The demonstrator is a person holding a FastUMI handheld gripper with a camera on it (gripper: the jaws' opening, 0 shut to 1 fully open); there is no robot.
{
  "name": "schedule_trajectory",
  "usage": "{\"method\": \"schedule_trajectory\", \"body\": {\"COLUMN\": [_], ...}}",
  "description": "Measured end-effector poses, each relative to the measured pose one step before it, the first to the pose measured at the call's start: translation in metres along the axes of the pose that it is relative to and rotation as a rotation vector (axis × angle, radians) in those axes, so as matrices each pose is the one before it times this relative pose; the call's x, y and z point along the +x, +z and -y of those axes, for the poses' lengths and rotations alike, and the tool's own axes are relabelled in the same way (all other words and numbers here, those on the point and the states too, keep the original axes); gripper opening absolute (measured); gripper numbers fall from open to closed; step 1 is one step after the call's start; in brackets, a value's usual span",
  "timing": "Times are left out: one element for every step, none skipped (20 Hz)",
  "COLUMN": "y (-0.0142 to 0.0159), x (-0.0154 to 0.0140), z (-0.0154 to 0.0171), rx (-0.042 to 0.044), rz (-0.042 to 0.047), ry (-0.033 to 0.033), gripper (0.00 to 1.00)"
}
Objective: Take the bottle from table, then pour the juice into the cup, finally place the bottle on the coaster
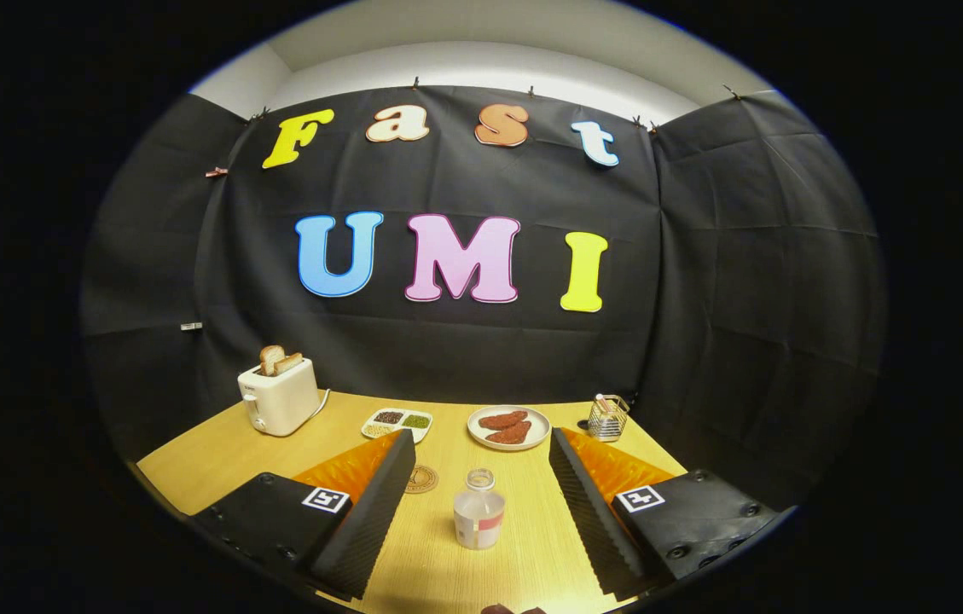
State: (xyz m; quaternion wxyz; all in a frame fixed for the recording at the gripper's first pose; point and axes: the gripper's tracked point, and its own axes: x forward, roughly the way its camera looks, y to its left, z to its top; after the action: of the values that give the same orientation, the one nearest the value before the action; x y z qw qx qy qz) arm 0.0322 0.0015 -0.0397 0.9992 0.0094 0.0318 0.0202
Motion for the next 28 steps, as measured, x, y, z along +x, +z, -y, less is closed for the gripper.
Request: {"method": "schedule_trajectory", "body": {"y": [-0.00350,-0.00456,-0.00465,-0.00406,-0.00457,-0.00413,-0.00428,-0.00473,-0.00529,-0.00478,-0.00501,-0.00624,-0.00685,-0.00772,-0.00851,-0.00976,-0.00905,-0.00829,-0.00769,-0.00758,-0.00636,-0.00393,-0.00473,-0.00291,-0.00572,-0.00689,-0.00515,-0.00437], "x": [0.00333,0.00355,0.00285,0.00357,0.00340,0.00403,0.00349,0.00481,0.00488,0.00512,0.00542,0.00528,0.00496,0.00534,0.00556,0.00471,0.00458,0.00369,0.00445,0.00391,0.00498,0.00418,0.00440,0.00527,0.00602,0.00568,0.00467,0.00355], "z": [0.00084,0.00101,0.00031,-0.00022,-0.00019,-0.00001,0.00030,0.00063,0.00080,0.00037,0.00084,0.00102,0.00056,-0.00102,-0.00119,0.00011,0.00012,0.00020,0.00046,-0.00056,-0.00073,-0.00101,0.00290,0.00263,0.00102,-0.00049,-0.00081,-0.00064], "rx": [-0.00033,0.00060,0.00128,0.00288,0.00129,-0.00004,-0.00452,-0.00549,-0.00232,0.00082,0.00204,0.00044,0.00244,0.00445,0.00058,-0.00075,0.00062,0.00258,0.00340,0.00581,0.01049,0.00710,-0.00129,-0.00910,-0.00648,-0.00138,0.00209,0.00011], "rz": [-0.00353,-0.00568,-0.00743,-0.00440,-0.00489,-0.00452,-0.00297,-0.00330,-0.00430,-0.00392,-0.00413,-0.00575,-0.00692,-0.00615,-0.01197,-0.01223,-0.01058,-0.01003,-0.00892,-0.01120,-0.00769,0.00267,0.00788,0.01223,0.00069,-0.00357,-0.00343,-0.00002], "ry": [0.00222,0.00309,0.00421,0.00665,0.00712,0.00780,0.00786,0.00348,0.00611,0.00366,0.00355,0.00071,0.00311,0.01039,0.00948,0.00926,0.00809,0.00706,0.00759,0.00910,0.01233,0.00775,-0.00613,-0.00540,-0.00241,0.00217,0.00248,0.00298], "gripper": [0.97,0.97,0.97,0.97,0.97,0.97,0.97,0.97,0.97,0.97,0.97,0.97,0.97,0.97,0.97,0.97,0.97,0.97,0.97,0.97,0.97,0.97,0.98,0.97,0.98,0.97,0.97,0.97]}}
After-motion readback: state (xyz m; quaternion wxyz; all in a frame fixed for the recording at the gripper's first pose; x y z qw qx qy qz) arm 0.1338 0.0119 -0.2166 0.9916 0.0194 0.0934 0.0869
